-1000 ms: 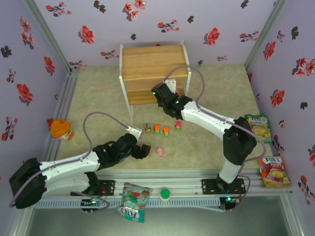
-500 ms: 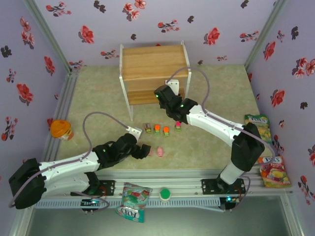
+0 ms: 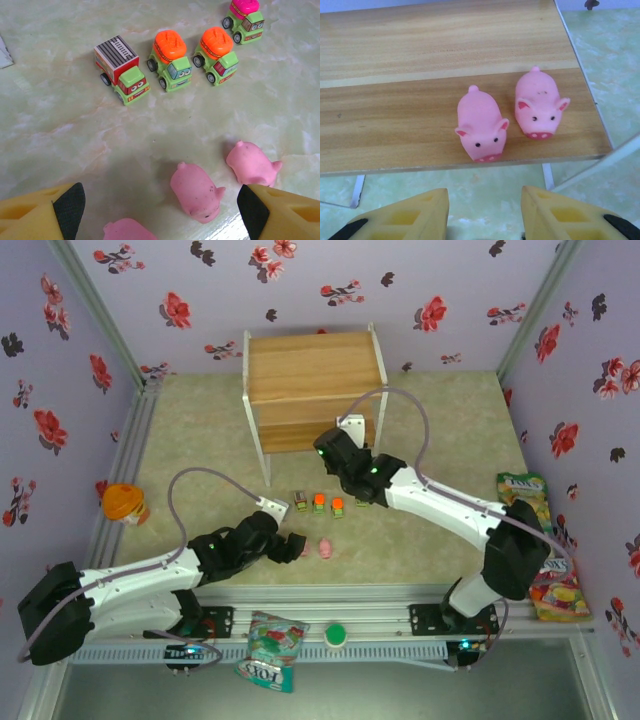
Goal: Place and organize the plastic toys onto the shelf
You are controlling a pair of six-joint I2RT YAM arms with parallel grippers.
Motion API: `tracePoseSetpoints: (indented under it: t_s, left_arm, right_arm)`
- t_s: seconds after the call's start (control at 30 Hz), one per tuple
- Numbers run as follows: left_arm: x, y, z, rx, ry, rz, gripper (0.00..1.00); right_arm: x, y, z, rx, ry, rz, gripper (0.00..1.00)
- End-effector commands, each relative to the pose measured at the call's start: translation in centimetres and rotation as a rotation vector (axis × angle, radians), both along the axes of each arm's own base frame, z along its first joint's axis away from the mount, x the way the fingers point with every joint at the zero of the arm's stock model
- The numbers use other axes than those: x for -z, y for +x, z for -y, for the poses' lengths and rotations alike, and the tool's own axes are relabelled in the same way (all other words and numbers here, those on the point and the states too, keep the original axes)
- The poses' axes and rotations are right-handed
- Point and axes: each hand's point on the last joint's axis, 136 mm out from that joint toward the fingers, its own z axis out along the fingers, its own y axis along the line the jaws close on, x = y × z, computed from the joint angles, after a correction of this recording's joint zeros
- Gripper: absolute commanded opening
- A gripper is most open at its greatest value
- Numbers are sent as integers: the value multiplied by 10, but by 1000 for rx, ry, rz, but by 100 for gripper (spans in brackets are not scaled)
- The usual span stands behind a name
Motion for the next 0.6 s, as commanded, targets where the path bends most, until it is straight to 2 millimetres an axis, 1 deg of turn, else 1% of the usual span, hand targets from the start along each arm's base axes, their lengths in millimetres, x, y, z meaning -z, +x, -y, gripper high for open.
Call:
tracePoseSetpoints:
  t_s: [0.0, 0.17, 0.3, 0.37, 0.57]
  left_arm:
    - [-10, 4, 1, -1, 8, 38, 84]
    - [-8, 5, -4, -26, 19, 36, 84]
    - [-6, 5, -10, -65, 18, 27, 84]
    - [-5, 4, -13, -87, 24, 21, 83]
    - [-10, -5, -21, -162, 38, 23, 81]
  right_arm:
    - [-9, -13, 17, 32, 5, 15, 43]
    - [-3, -29, 36, 43, 8, -2, 43]
    - [10, -43, 50, 53, -3, -29, 43]
    - [15, -48, 57, 59, -7, -37, 43]
    - [26, -63, 80, 82, -16, -46, 43]
